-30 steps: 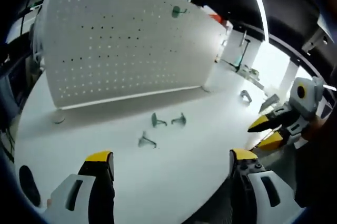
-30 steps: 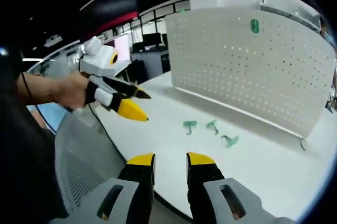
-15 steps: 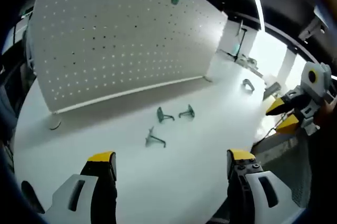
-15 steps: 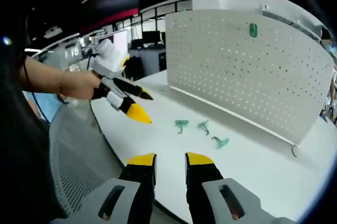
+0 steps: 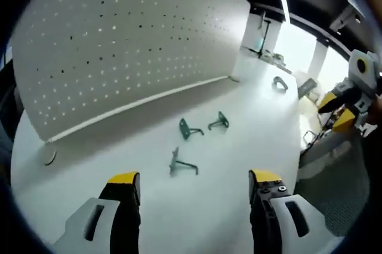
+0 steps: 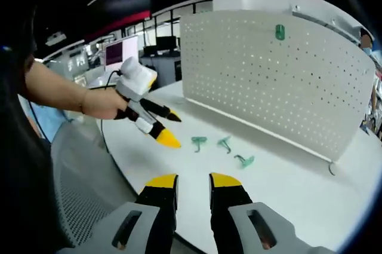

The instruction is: Insert the hook assembly into the mounting plate slot until the hook locks in place.

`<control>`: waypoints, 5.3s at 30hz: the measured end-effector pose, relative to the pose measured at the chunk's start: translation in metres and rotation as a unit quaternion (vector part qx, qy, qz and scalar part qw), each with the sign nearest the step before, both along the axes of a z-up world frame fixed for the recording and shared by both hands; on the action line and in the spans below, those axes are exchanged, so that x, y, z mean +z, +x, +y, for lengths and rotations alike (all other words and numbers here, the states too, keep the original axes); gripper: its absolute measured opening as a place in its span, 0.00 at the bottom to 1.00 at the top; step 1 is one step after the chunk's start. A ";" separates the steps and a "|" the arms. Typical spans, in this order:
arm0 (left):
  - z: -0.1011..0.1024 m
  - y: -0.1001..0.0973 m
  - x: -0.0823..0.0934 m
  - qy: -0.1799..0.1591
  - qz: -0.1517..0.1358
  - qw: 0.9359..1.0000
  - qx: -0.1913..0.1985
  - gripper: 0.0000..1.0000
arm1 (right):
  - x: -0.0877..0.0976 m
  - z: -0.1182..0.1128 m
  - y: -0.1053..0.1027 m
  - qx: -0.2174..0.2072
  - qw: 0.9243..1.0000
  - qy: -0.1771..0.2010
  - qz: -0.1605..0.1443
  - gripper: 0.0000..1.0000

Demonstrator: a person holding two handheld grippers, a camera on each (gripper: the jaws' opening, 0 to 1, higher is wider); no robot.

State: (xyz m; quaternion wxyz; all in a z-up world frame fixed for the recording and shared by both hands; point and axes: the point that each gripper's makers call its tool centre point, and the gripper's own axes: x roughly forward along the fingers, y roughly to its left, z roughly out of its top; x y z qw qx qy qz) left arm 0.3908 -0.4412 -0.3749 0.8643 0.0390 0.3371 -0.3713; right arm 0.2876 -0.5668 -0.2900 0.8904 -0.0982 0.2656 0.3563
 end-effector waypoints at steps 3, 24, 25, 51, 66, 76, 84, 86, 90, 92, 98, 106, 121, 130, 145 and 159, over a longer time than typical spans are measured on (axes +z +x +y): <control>-0.003 0.004 -0.007 -0.003 0.007 1.000 -0.008 0.69 | -0.001 -0.001 0.002 -0.002 1.000 0.001 0.006 0.19; -0.006 0.032 -0.040 0.030 -0.005 0.998 -0.055 0.33 | -0.008 -0.015 0.015 -0.034 0.999 0.004 0.023 0.19; -0.005 0.032 -0.042 0.033 -0.004 0.998 -0.057 0.31 | -0.008 -0.016 0.016 -0.034 0.999 0.004 0.024 0.19; -0.008 0.043 -0.041 0.061 -0.022 0.994 -0.087 0.02 | -0.014 -0.022 0.020 -0.046 0.998 0.005 0.033 0.18; 0.002 0.034 0.008 0.098 -0.031 0.992 -0.079 0.01 | -0.006 -0.012 0.020 -0.034 0.999 0.010 0.019 0.18; -0.005 0.012 0.056 0.106 -0.050 0.990 -0.082 0.01 | 0.008 -0.005 0.016 -0.020 1.000 0.014 -0.002 0.19; -0.013 -0.010 0.096 0.088 -0.063 0.991 -0.075 0.01 | 0.022 0.005 0.009 -0.005 1.000 0.022 -0.019 0.19; -0.014 -0.017 0.103 0.089 -0.063 0.991 -0.074 0.01 | 0.025 0.009 0.008 0.001 0.999 0.023 -0.023 0.19; -0.017 -0.027 0.115 0.089 -0.065 0.991 -0.073 0.01 | 0.034 0.018 0.005 0.013 0.999 0.026 -0.034 0.19; -0.019 -0.033 0.120 0.092 -0.067 0.990 -0.077 0.01 | 0.038 0.022 0.005 0.017 0.999 0.029 -0.038 0.19; -0.027 -0.049 0.132 0.087 -0.064 0.990 -0.088 0.01 | 0.051 0.041 0.003 0.038 0.997 0.038 -0.052 0.19; -0.034 -0.064 0.139 0.067 -0.034 0.994 -0.085 0.01 | 0.060 0.058 0.002 0.059 0.995 0.039 -0.067 0.19; -0.050 -0.082 0.147 -0.012 0.044 0.997 -0.064 0.01 | 0.067 0.069 0.007 0.099 0.990 -0.009 -0.103 0.19; -0.047 -0.083 0.143 -0.013 0.066 0.996 -0.059 0.01 | 0.069 0.071 0.005 0.114 0.985 -0.033 -0.124 0.11; -0.050 -0.087 0.148 -0.038 0.077 0.995 -0.047 0.01 | 0.077 0.067 0.010 0.120 0.975 -0.079 -0.170 0.05; -0.054 -0.082 0.154 -0.052 0.064 0.996 -0.043 0.01 | 0.079 0.067 0.011 0.110 0.979 -0.061 -0.163 0.00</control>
